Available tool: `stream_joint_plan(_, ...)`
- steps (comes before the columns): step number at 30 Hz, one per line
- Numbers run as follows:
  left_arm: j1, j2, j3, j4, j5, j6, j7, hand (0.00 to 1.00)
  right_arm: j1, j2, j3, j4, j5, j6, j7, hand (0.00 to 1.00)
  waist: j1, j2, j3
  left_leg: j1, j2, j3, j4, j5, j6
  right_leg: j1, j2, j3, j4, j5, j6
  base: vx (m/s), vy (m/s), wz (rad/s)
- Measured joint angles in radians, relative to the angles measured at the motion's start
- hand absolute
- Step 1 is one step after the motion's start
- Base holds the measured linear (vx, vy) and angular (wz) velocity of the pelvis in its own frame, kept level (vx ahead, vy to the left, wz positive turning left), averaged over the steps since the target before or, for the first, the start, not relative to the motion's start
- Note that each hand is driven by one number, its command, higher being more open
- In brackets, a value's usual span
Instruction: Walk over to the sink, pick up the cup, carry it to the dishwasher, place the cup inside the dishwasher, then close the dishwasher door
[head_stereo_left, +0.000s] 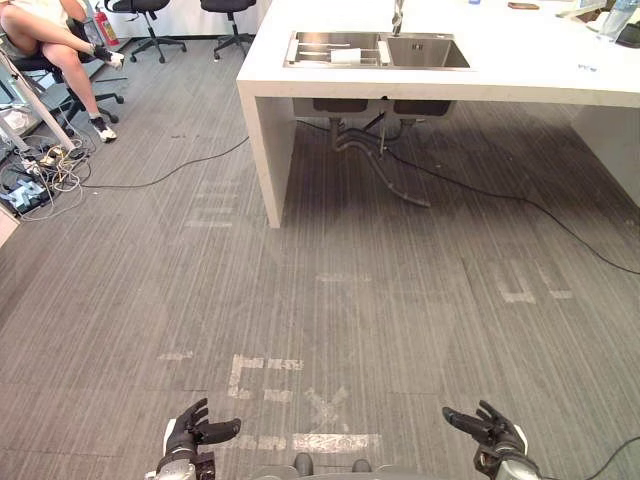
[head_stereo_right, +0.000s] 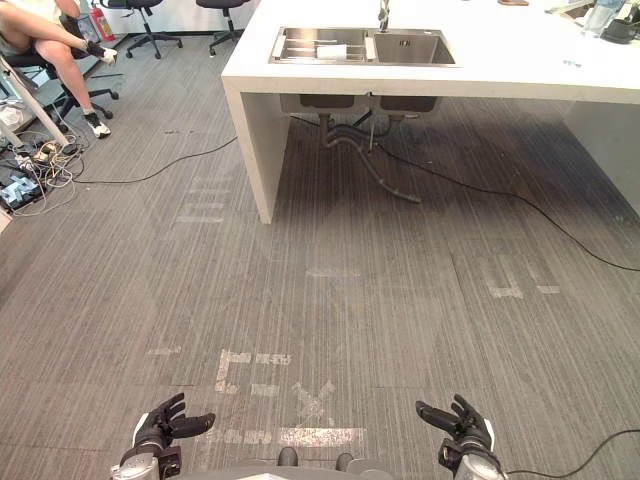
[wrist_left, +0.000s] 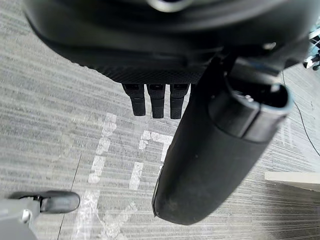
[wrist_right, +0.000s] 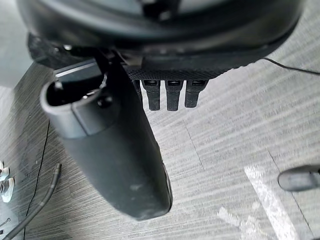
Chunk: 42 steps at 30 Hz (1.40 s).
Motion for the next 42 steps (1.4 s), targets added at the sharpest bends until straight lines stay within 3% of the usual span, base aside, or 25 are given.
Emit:
stream_joint_plan(20, 0.002, 0.008, -0.055, -0.061, 0.016, -0.006, -0.002, 0.9, 0.0, -0.039, 0.048, -0.059, -0.047, 0.0, -0.001, 0.9, -0.014, 0.028, -0.009, -0.005, -0.001, -0.002, -0.002, -0.002, -0.001, -0.009, -0.001, -0.001, -0.002, -0.002, 0.002, 0.0, 0.0, 0.0)
stream_joint_plan(27, 0.019, -0.007, -0.064, -0.155, -0.004, -0.006, 0.002, 0.9, -0.005, -0.039, 0.048, -0.093, -0.046, 0.0, -0.02, 0.9, -0.009, 0.031, -0.003, -0.095, 0.0, 0.015, 0.157, -0.103, 0.01, -0.048, -0.005, 0.013, 0.047, -0.04, 0.026, 0.02, 0.021, -0.05)
stream_joint_plan(28, 0.019, -0.011, -0.065, -0.169, -0.004, -0.006, 0.003, 0.9, -0.006, -0.037, 0.047, -0.094, -0.046, 0.0, -0.024, 0.9, -0.006, 0.032, -0.001, -0.122, -0.001, 0.017, 0.201, -0.133, 0.014, -0.073, -0.009, 0.015, 0.09, -0.067, 0.035, 0.06, 0.058, -0.04)
stream_joint_plan(30, 0.016, -0.019, -0.065, -0.183, -0.005, -0.006, 0.003, 0.9, -0.004, -0.03, 0.045, -0.094, -0.046, 0.001, -0.035, 0.9, 0.004, 0.035, 0.011, -0.146, -0.002, 0.02, 0.268, -0.186, 0.021, -0.113, -0.019, 0.016, 0.206, -0.116, 0.093, 0.08, 0.081, -0.02)
stream_joint_plan(31, 0.018, -0.026, -0.069, -0.199, -0.005, -0.006, 0.006, 0.9, 0.002, -0.02, 0.045, -0.102, -0.046, 0.003, -0.039, 0.9, 0.008, 0.036, 0.022, -0.143, -0.002, 0.018, 0.293, -0.213, 0.028, -0.17, -0.023, 0.017, 0.353, -0.133, 0.109, 0.11, 0.093, 0.08)
stream_joint_plan(32, 0.018, -0.027, -0.077, -0.212, -0.007, -0.006, 0.007, 0.9, 0.019, 0.002, 0.046, -0.13, -0.046, 0.006, -0.039, 0.9, 0.011, 0.033, 0.03, -0.132, -0.005, 0.011, 0.308, -0.228, 0.036, -0.267, -0.035, 0.016, 0.558, -0.14, 0.106, 0.13, 0.09, 0.14)
stream_joint_plan(34, 0.023, -0.041, -0.084, -0.213, -0.018, -0.002, 0.02, 0.9, 0.035, 0.033, 0.047, -0.156, -0.046, 0.013, -0.039, 0.9, 0.012, 0.024, 0.038, -0.089, -0.016, 0.005, 0.313, -0.26, 0.041, -0.353, -0.059, 0.016, 0.728, -0.165, 0.096, 0.24, 0.058, 0.11)
stream_joint_plan(36, 0.023, -0.054, -0.085, -0.214, -0.031, 0.004, 0.028, 0.9, 0.039, 0.055, 0.052, -0.168, -0.045, 0.013, -0.039, 0.9, 0.01, 0.024, 0.041, -0.047, -0.017, -0.004, 0.307, -0.29, 0.058, -0.406, -0.071, -0.007, 0.734, -0.184, 0.096, 0.3, 0.017, 0.08)
stream_joint_plan(38, 0.017, -0.057, -0.086, -0.214, -0.036, 0.004, 0.029, 0.9, 0.037, 0.061, 0.06, -0.169, -0.044, 0.013, -0.038, 0.9, 0.006, 0.022, 0.044, -0.019, -0.015, -0.016, 0.29, -0.299, 0.054, -0.433, -0.075, -0.03, 0.674, -0.186, 0.092, 0.34, -0.036, 0.27)
stream_joint_plan(39, -0.006, -0.062, -0.086, -0.212, -0.045, 0.003, 0.035, 0.9, 0.036, 0.06, 0.064, -0.165, -0.044, 0.013, -0.038, 0.9, -0.013, 0.024, 0.048, 0.014, -0.002, -0.055, 0.256, -0.311, 0.046, -0.474, -0.067, -0.054, 0.521, -0.168, 0.089, 0.46, -0.105, 0.69)
stream_joint_plan(40, -0.023, -0.061, -0.084, -0.204, -0.048, 0.0, 0.042, 0.9, 0.03, 0.055, 0.063, -0.153, -0.043, 0.013, -0.039, 0.9, -0.025, 0.023, 0.05, 0.044, 0.009, -0.086, 0.212, -0.311, 0.035, -0.493, -0.055, -0.057, 0.376, -0.112, 0.084, 0.62, -0.176, 0.95)
stream_joint_plan(41, -0.033, -0.057, -0.084, -0.196, -0.05, -0.001, 0.043, 0.9, 0.029, 0.05, 0.062, -0.145, -0.042, 0.014, -0.04, 0.9, -0.035, 0.017, 0.05, 0.071, 0.014, -0.111, 0.178, -0.312, 0.02, -0.492, -0.049, -0.056, 0.27, -0.047, 0.072, 0.56, -0.192, 0.86)
stream_joint_plan(42, -0.037, -0.053, -0.083, -0.187, -0.05, -0.001, 0.044, 0.9, 0.032, 0.046, 0.056, -0.137, -0.042, 0.014, -0.043, 0.9, -0.046, 0.01, 0.048, 0.097, 0.021, -0.135, 0.167, -0.325, -0.001, -0.49, -0.053, -0.057, 0.241, 0.055, 0.035, 0.76, -0.298, 0.72)
